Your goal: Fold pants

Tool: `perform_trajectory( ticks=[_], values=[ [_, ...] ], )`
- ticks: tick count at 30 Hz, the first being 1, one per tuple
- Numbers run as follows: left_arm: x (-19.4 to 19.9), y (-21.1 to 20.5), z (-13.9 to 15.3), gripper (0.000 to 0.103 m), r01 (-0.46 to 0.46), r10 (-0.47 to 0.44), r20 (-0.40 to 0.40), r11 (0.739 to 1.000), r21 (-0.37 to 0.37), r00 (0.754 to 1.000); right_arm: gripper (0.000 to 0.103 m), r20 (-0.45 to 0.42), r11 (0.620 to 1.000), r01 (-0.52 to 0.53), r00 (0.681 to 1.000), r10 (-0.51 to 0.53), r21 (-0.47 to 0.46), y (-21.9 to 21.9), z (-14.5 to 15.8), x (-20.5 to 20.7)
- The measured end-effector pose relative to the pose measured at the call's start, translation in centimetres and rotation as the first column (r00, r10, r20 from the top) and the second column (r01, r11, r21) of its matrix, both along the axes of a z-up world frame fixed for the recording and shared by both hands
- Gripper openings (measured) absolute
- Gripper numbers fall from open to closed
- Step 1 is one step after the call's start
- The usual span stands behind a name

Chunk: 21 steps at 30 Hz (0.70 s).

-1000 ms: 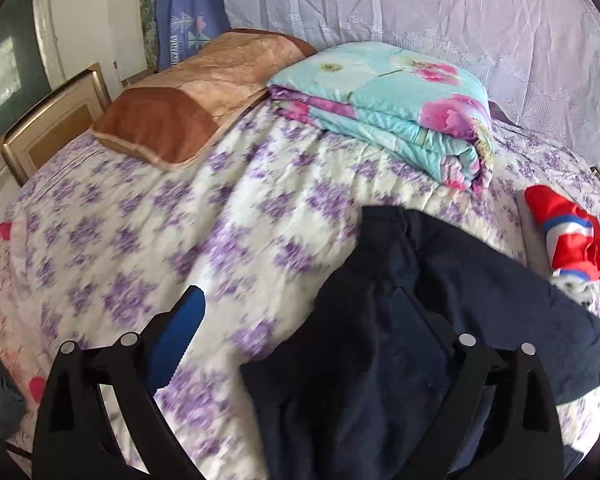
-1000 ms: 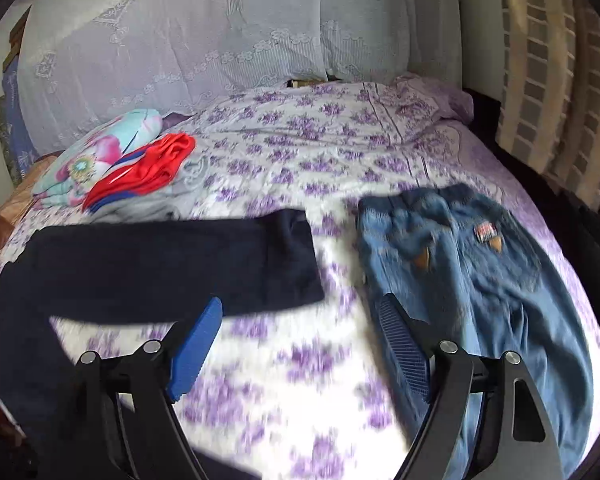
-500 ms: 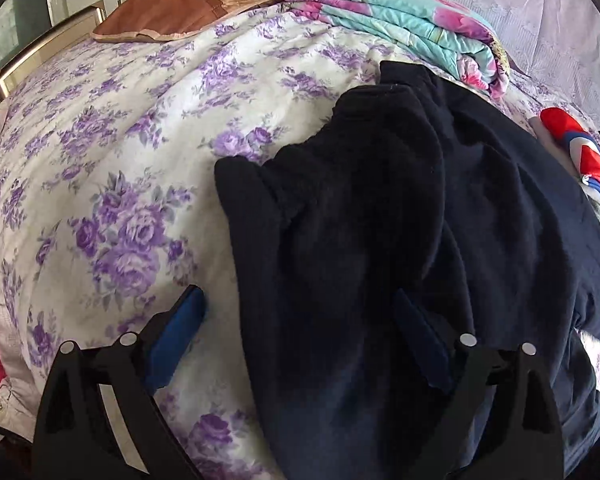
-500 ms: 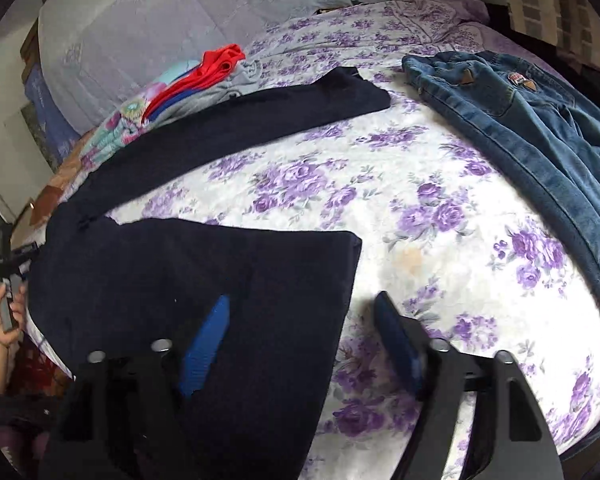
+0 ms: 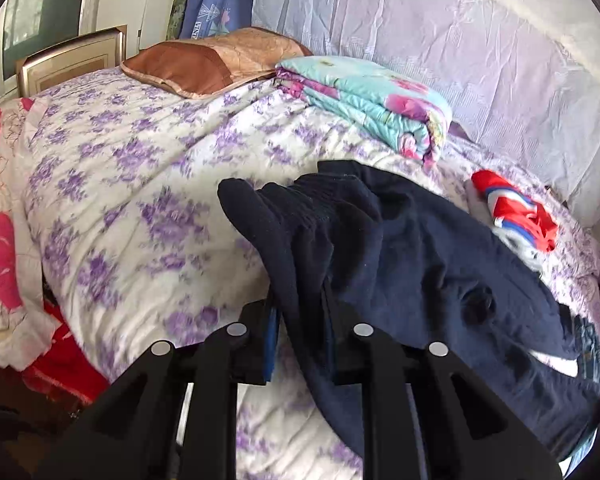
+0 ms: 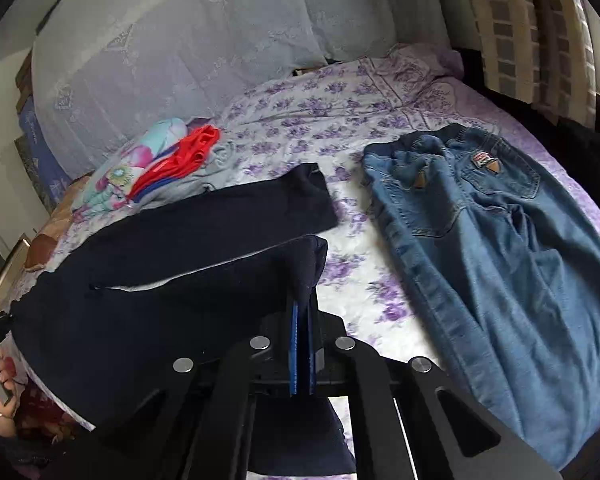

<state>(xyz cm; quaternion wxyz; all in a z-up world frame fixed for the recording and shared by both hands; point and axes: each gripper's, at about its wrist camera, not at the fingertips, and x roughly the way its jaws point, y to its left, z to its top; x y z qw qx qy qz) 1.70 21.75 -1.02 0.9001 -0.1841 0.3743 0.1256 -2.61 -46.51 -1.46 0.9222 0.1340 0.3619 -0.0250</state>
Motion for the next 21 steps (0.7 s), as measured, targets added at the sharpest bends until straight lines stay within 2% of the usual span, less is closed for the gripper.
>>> perform_trajectory(
  ticks=[2, 4, 5, 6, 7, 8, 9, 11, 14, 16, 17, 19, 20, 21],
  values=[
    [0.1, 0.0, -2.2, 0.018, -0.017, 0.018, -0.062, 1.000, 0.022, 0.998, 0.005, -0.134, 1.000, 0.014, 0.991, -0.013, 0.008, -1.2, -2.8, 1.9],
    [0.5, 1.2, -5.6, 0.025, -0.046, 0.043, -0.140, 0.999, -0.014, 0.989, 0.013, -0.253, 0.999, 0.038, 0.967, -0.036, 0.004, -1.6, -7.0, 3.2],
    [0.0, 1.6, -6.3, 0.027, -0.050, 0.044, -0.145, 0.998, -0.041, 0.988, 0.013, -0.264, 0.999, 0.050, 0.963, -0.050, -0.010, -1.7, -8.3, 3.1],
    [-0.4, 1.7, -6.2, 0.029, -0.039, 0.033, -0.130, 0.998, -0.048, 0.991, 0.025, -0.224, 0.998, 0.060, 0.973, -0.062, -0.016, -1.6, -8.4, 2.5],
    [-0.7, 1.6, -5.6, 0.036, -0.035, 0.031, -0.130, 0.999, -0.028, 0.991, 0.049, -0.192, 0.994, 0.091, 0.976, -0.102, -0.064, -1.4, -7.8, 1.8],
    [-1.3, 1.6, -4.9, 0.041, -0.039, 0.038, -0.126, 0.999, -0.007, 0.991, 0.058, -0.148, 0.981, 0.139, 0.976, -0.158, -0.133, -1.0, -6.9, 0.8],
    [-2.1, 1.6, -3.9, 0.046, -0.041, 0.042, -0.113, 0.999, 0.011, 0.993, 0.063, -0.074, 0.970, 0.170, 0.980, -0.185, -0.173, -0.5, -5.7, -0.5],
    [-3.4, 2.1, -2.1, 0.046, -0.044, 0.046, -0.090, 0.999, 0.028, 0.995, 0.063, 0.024, 0.974, 0.145, 0.989, -0.143, -0.176, 0.7, -3.4, -2.5],
    [-4.5, 1.9, 1.2, 0.047, -0.018, 0.020, -0.023, 0.997, 0.069, 1.000, 0.062, 0.071, 0.999, -0.052, 0.996, 0.052, -0.006, 2.6, -1.8, -3.6],
    [-3.2, -0.6, 2.3, 0.065, 0.029, -0.033, 0.022, 0.991, 0.129, 0.999, 0.063, 0.030, 0.993, -0.117, 0.993, 0.116, 0.033, 4.0, -2.5, -2.5],
    [-2.5, -1.5, 2.3, 0.068, 0.047, -0.052, 0.028, 0.989, 0.142, 0.998, 0.063, 0.004, 0.991, -0.127, 0.992, 0.127, 0.034, 4.7, -3.3, -1.7],
    [-0.3, -4.0, 0.3, 0.069, 0.097, -0.093, -0.028, 0.978, 0.183, 0.995, 0.063, -0.104, 0.992, -0.117, 0.987, 0.121, 0.043, 4.9, -6.0, -0.1],
    [0.8, -4.5, -1.5, 0.069, 0.112, -0.096, -0.087, 0.975, 0.194, 0.992, 0.063, -0.178, 0.994, -0.098, 0.978, 0.105, 0.047, 4.9, -7.7, 0.4],
    [1.8, -4.3, -4.2, 0.068, 0.126, -0.095, -0.176, 0.977, 0.172, 0.980, 0.063, -0.190, 0.993, -0.094, 0.976, 0.106, 0.072, 4.7, -8.8, 0.2]
  ],
)
